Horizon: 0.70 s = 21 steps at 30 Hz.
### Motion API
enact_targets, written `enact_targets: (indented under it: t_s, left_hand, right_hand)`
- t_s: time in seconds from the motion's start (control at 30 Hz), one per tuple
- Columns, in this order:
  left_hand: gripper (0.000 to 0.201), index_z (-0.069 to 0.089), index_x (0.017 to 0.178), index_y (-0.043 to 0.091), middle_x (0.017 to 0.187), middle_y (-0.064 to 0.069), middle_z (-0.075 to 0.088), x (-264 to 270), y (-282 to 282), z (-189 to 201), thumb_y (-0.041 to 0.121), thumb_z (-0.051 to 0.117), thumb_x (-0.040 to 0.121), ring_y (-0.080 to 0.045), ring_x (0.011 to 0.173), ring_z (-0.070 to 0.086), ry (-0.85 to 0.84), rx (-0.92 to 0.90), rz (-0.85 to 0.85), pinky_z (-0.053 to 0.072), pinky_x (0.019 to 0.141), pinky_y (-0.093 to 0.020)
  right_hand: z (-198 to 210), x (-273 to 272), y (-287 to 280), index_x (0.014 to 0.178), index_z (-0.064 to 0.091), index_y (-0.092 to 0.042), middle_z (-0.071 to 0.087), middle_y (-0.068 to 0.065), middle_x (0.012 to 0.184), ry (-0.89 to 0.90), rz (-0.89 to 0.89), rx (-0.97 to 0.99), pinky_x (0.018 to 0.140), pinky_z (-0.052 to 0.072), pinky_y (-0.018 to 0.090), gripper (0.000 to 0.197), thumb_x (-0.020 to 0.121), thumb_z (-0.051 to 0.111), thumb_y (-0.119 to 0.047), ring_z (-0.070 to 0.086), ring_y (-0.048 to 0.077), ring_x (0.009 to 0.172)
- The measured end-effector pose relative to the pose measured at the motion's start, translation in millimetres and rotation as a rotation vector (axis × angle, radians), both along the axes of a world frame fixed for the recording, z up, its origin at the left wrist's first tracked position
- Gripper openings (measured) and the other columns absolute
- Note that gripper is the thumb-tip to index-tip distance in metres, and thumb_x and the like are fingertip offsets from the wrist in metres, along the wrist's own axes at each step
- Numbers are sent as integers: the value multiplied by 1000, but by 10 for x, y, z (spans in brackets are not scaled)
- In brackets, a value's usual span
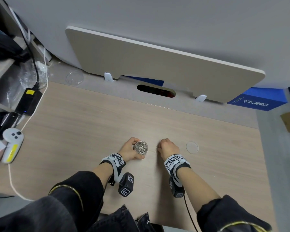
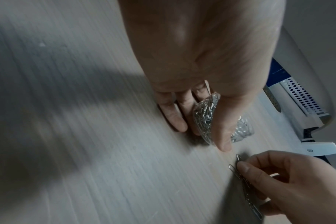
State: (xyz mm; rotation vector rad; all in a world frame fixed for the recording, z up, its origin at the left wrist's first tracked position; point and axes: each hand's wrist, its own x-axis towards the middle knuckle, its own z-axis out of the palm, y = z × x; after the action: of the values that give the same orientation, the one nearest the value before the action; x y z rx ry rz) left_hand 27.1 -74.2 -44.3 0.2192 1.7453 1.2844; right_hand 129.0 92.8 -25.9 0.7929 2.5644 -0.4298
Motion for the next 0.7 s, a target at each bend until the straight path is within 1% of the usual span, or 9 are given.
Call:
enact_targets:
  t_s: [0.1,0.17,0.23,0.33,0.4,0.47,0.53,0.6,0.7]
  left_hand:
    - [71,49,102,18,104,-5,54,-6,-1,3,6,81,40,-14,89,55,1,-2,-6,49,59,-10]
    - [70,49,102,17,104,-6,54,-14,-7,-8,2,82,42,-14,88,55,-6,-2,-11,49,59,-11]
    - [69,50,101,18,104,-6,55,-18,-9,-15,1,83,43,-13,87,56,-4,-1,-15,49,59,-10]
    - [67,50,96,23,100,-3,55,-17,-5,-9,6,81,39,-11,84,56,-6,5,-10,50,58,-12]
    - [65,50,95,23,99,-2,55,-15,-9,5,5,80,39,-10,81,56,-16,13,-7,50,55,-13]
    - [65,50,95,22,98,-2,54,-16,-13,17,3,79,40,-10,79,56,-29,23,-7,51,54,-15]
    - [66,50,96,22,99,-3,54,-12,-9,17,3,79,40,-11,79,55,-30,26,-9,51,54,-16]
    - [65,50,94,23,97,-2,55,-7,-2,21,3,79,39,-10,79,55,-24,20,-6,51,54,-15]
    - [65,50,92,25,96,0,55,-2,2,20,6,80,38,-12,82,56,-6,1,-8,51,61,-19]
  right_hand:
    - [3,15,4,116,54,-9,51,10,121,-16,-13,-22,87,46,38,29,94,52,-27,55,31,111]
    - [17,11,18,112,55,-9,54,11,118,4,-57,-80,87,47,37,27,95,50,-30,58,31,107]
    - [61,-17,31,101,57,-11,60,9,109,79,-144,-187,84,47,34,24,93,50,-33,60,28,100]
    - [143,-106,-16,88,58,-14,64,5,91,227,-218,-372,79,46,32,14,90,54,-28,61,24,87]
    - [230,-164,-119,82,57,-19,62,-2,81,256,-184,-496,75,45,28,9,89,59,-23,57,16,78]
    - [287,-194,-216,76,54,-25,58,-9,74,226,-128,-566,72,40,23,15,88,63,-21,53,11,73]
    - [293,-198,-247,78,56,-24,58,-9,74,223,-109,-587,71,39,23,13,88,63,-21,52,11,72]
    - [280,-182,-197,83,61,-20,61,-5,78,275,-145,-566,72,42,25,6,89,61,-20,54,13,74]
    - [228,-85,-10,88,64,-17,68,1,87,306,-262,-379,79,49,32,7,88,58,-19,61,20,82]
